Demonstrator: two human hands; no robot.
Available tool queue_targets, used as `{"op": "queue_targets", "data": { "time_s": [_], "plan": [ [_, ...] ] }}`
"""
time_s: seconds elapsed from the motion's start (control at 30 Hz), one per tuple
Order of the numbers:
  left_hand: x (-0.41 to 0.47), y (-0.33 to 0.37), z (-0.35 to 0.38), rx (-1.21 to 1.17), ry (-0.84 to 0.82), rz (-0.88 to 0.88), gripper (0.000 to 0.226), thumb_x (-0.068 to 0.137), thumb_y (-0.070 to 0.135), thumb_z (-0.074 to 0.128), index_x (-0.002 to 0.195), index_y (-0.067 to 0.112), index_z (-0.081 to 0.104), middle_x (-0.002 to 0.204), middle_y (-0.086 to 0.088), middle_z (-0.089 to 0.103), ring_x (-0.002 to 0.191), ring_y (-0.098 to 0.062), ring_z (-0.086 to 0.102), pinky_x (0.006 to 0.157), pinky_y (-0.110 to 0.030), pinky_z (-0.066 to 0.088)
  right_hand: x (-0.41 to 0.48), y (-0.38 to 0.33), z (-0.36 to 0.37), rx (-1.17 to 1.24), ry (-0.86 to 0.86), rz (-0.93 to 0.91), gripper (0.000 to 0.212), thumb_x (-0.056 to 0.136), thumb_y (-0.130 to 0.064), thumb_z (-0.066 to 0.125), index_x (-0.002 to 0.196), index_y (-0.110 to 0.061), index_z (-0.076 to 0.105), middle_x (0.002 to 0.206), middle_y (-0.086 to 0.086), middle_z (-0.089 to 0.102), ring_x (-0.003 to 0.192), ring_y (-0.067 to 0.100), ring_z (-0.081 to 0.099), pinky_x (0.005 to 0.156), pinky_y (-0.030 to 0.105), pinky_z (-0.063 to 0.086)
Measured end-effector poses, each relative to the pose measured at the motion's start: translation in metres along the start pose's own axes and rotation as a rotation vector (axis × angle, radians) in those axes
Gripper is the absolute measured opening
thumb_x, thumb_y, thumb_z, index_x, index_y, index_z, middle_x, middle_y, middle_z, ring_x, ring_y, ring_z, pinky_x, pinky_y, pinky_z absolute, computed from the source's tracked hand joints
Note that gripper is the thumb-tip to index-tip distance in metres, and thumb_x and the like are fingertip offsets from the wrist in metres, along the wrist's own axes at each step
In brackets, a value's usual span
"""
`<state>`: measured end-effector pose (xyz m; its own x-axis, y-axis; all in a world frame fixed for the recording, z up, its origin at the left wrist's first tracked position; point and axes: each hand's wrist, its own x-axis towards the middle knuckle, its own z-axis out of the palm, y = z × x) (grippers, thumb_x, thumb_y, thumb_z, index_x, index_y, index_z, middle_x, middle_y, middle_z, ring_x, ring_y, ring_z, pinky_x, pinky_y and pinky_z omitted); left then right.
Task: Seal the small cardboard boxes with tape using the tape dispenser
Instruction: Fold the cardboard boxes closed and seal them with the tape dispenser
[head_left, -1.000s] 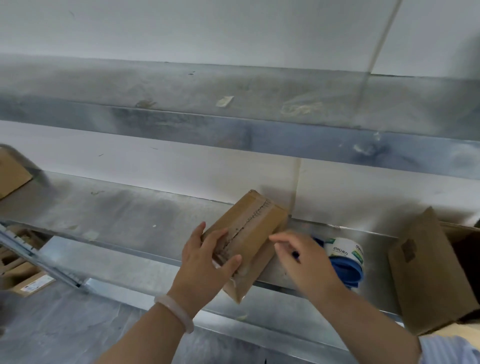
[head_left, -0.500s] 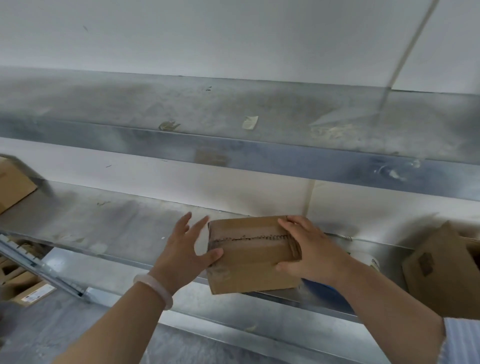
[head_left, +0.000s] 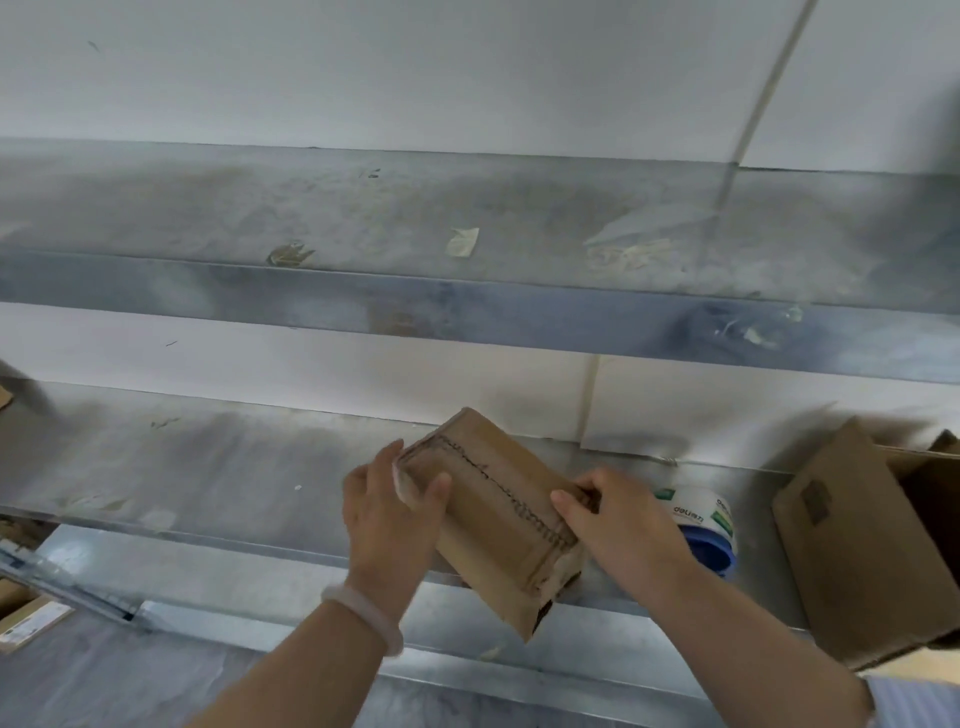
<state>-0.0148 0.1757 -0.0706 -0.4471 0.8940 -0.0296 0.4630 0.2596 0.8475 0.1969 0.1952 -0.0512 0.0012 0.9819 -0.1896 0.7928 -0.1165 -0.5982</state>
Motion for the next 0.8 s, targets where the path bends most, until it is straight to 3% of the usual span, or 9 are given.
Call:
{"op": "queue_targets", "data": {
  "time_s": [0.13,0.2,0.27,0.37,0.5,0.57,0.67,0.73,0.8],
  "plan": [
    [-0.042,-0.007,0.026,-0.092,-0.237,0.073,0.086,0.081,0.035,0.073,0.149,0.032,0.021,0.139,0.009,0.019,0.124,-0.005,0.029,0.101,-0.019,0.033,-0.012,0.007,0.012,0.118,-0.038,0.004,0.024,0.089,-0.055,0.054,0.093,-0.031,0.053,0.091,-0.015,0.062,0.082,0.003,0.060,0.076,0.032,0.055],
    [-0.039,-0.013,0.026,-0.073,-0.288,0.121,0.084,0.085,0.030,0.071,0.150,0.034,0.017,0.149,0.012,0.015,0.124,0.000,0.025,0.097,-0.010,0.029,-0.017,0.015,0.008,0.144,-0.108,-0.016,0.019,0.092,-0.049,0.053,0.094,-0.031,0.055,0.096,-0.015,0.062,0.087,0.001,0.059,0.080,0.027,0.053],
    [-0.032,-0.014,0.022,-0.097,-0.357,0.118,0.078,0.089,0.026,0.066,0.149,0.036,0.019,0.151,0.012,0.018,0.126,-0.001,0.028,0.096,-0.011,0.033,-0.019,0.030,-0.005,0.115,-0.023,-0.048,0.013,0.093,-0.037,0.056,0.106,-0.034,0.056,0.108,-0.016,0.059,0.099,0.002,0.057,0.088,0.024,0.048],
    [-0.028,-0.012,0.022,-0.061,-0.335,0.156,0.069,0.090,0.024,0.064,0.147,0.032,0.027,0.147,0.008,0.030,0.124,-0.006,0.036,0.092,-0.009,0.039,-0.010,0.066,-0.032,-0.007,0.143,-0.027,0.062,0.088,-0.017,0.060,0.141,-0.034,0.035,0.146,-0.009,0.034,0.135,0.014,0.035,0.109,0.032,0.035],
    [-0.032,-0.011,0.033,-0.052,-0.276,0.153,0.063,0.090,0.027,0.063,0.144,0.032,0.031,0.140,0.006,0.036,0.119,-0.008,0.040,0.069,-0.001,0.040,0.009,0.110,-0.047,-0.138,-0.083,0.169,0.097,0.086,-0.017,0.064,0.153,-0.030,-0.004,0.161,-0.010,-0.010,0.148,0.020,0.007,0.117,0.037,0.023],
    [-0.032,-0.015,0.036,-0.055,-0.257,0.163,0.062,0.090,0.029,0.063,0.144,0.032,0.032,0.139,0.005,0.037,0.119,-0.008,0.039,0.071,-0.001,0.039,0.013,0.126,-0.044,-0.158,-0.101,0.159,0.094,0.087,-0.018,0.064,0.154,-0.027,-0.001,0.162,-0.005,0.004,0.146,0.021,0.017,0.117,0.037,0.026],
    [-0.032,-0.017,0.035,0.002,-0.224,0.241,0.064,0.088,0.036,0.061,0.145,0.028,0.034,0.142,0.003,0.036,0.118,-0.005,0.036,0.087,-0.006,0.038,0.011,0.139,-0.041,-0.147,0.024,0.135,0.077,0.086,-0.022,0.068,0.150,-0.027,0.025,0.148,0.002,0.037,0.128,0.020,0.045,0.105,0.035,0.043],
    [-0.035,-0.014,0.034,0.056,-0.198,0.305,0.067,0.086,0.042,0.059,0.146,0.028,0.034,0.145,0.002,0.034,0.119,-0.001,0.032,0.096,-0.015,0.038,0.006,0.143,-0.040,-0.106,0.067,0.115,0.061,0.079,-0.030,0.077,0.132,-0.027,0.046,0.127,0.000,0.053,0.108,0.017,0.056,0.092,0.035,0.052],
    [-0.040,-0.004,0.032,0.094,-0.139,0.350,0.065,0.086,0.043,0.057,0.145,0.028,0.035,0.149,0.002,0.029,0.122,0.002,0.026,0.100,-0.017,0.032,-0.002,0.143,-0.039,-0.041,0.057,0.119,0.053,0.072,-0.036,0.083,0.112,-0.028,0.051,0.107,-0.005,0.058,0.095,0.013,0.060,0.081,0.033,0.056]
  ]
}}
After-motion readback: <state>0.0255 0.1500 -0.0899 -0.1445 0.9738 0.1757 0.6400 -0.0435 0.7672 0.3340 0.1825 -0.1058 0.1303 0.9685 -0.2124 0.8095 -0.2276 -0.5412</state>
